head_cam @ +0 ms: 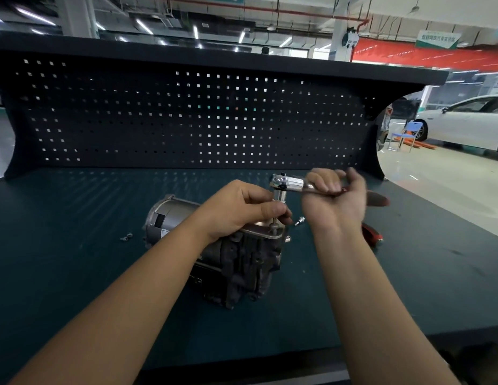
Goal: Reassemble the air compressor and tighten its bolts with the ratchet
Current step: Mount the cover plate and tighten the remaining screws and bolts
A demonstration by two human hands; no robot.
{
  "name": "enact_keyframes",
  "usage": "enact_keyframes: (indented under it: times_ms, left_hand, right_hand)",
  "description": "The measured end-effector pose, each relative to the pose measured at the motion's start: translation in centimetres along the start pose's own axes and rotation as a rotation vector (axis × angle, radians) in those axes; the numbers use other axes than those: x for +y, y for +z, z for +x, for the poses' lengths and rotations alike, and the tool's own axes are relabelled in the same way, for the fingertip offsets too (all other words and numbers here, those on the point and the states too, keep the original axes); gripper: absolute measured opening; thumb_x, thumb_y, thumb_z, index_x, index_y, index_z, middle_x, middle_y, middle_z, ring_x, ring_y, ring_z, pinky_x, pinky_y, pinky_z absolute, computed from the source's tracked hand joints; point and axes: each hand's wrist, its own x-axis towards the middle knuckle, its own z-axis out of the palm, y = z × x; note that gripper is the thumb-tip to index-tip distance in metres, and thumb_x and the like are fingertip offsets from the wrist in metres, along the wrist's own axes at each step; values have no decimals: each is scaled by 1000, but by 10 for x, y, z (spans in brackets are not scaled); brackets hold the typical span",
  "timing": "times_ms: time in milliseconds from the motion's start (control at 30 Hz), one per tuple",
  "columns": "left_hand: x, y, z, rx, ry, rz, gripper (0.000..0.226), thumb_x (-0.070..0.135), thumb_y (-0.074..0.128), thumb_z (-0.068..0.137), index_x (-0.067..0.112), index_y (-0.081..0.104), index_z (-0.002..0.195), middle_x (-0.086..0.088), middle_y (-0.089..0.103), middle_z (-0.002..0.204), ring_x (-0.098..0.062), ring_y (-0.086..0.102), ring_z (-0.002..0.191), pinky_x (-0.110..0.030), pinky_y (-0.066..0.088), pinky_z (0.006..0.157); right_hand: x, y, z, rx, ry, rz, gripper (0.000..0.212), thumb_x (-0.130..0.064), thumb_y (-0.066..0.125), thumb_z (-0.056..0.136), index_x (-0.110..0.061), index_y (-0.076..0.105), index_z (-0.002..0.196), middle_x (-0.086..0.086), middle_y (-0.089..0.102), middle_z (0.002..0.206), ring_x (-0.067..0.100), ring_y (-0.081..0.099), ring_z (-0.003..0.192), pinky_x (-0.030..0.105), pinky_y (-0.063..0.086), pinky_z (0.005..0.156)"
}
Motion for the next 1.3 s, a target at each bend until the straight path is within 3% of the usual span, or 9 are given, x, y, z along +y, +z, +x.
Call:
enact_keyframes:
  times_ms: [233,367,500,667,767,900,1133,1200,1300]
  left_hand:
    - [1,2,0,44,-2,-3,20,37,73,68,20,76,78,1,73,79,-24,63,81,-29,53,78]
    - [2,2,-2,43,5,9,18,37,71,67,22,76,75,2,72,74,-14,64,73,-25,54,72]
    - [1,1,-2,25,6,-4,23,36,67,76,16,77,82,-4,74,87,-42,62,93,-42,51,91]
    - [0,-1,-2,14,14,5,29,39,66,78,14,76,87,-6,74,93,-42,61,101,-42,51,92]
    - [-1,0,-1,15,18,12,27,40,67,78,16,76,86,-4,74,92,-38,63,98,-42,51,91]
    - [-2,0,0,23,9,31,19,37,70,79,19,76,85,-2,75,87,-26,68,88,-33,53,86]
    - [-2,0,-1,38,53,-22,11,38,78,66,28,76,72,11,71,70,-3,64,67,-16,50,65]
    - [-1,0,-2,25,43,-26,14,37,71,70,25,76,75,9,71,71,-7,63,69,-18,51,67]
    - [-2,-1,-2,1,10,-51,18,34,68,74,19,77,78,6,71,77,-16,65,78,-24,55,74]
  right_hand:
    - [20,1,-62,-572,-720,-777,32,-22,46,87,-20,51,56,-7,45,54,14,41,53,29,36,55]
    - [33,-7,-77,-731,-971,-1048,29,-18,46,86,-16,48,57,-7,46,59,16,44,55,29,36,58]
    - [21,3,-61,-542,-708,-762,38,-24,46,90,-19,49,52,-7,43,51,14,40,50,27,37,54]
    - [-5,11,-16,-170,-127,-278,51,-31,40,97,-12,43,49,-3,28,45,10,29,39,20,28,40]
    - [-4,3,-4,-30,17,-68,45,-28,43,95,-12,39,52,-4,26,44,8,28,36,16,24,40]
    - [-4,4,-23,-146,-186,-222,48,-28,40,96,-12,40,51,-2,28,47,11,30,40,19,30,41]
    - [40,-5,-76,-667,-1002,-1019,42,-37,54,93,-18,49,56,-6,47,55,14,46,51,25,37,56]
    - [39,-5,-76,-647,-1033,-1059,40,-34,54,92,-19,48,56,-7,47,55,14,46,52,26,37,57]
    - [21,5,-61,-461,-710,-736,41,-27,47,92,-19,48,51,-7,43,50,13,41,49,25,38,54]
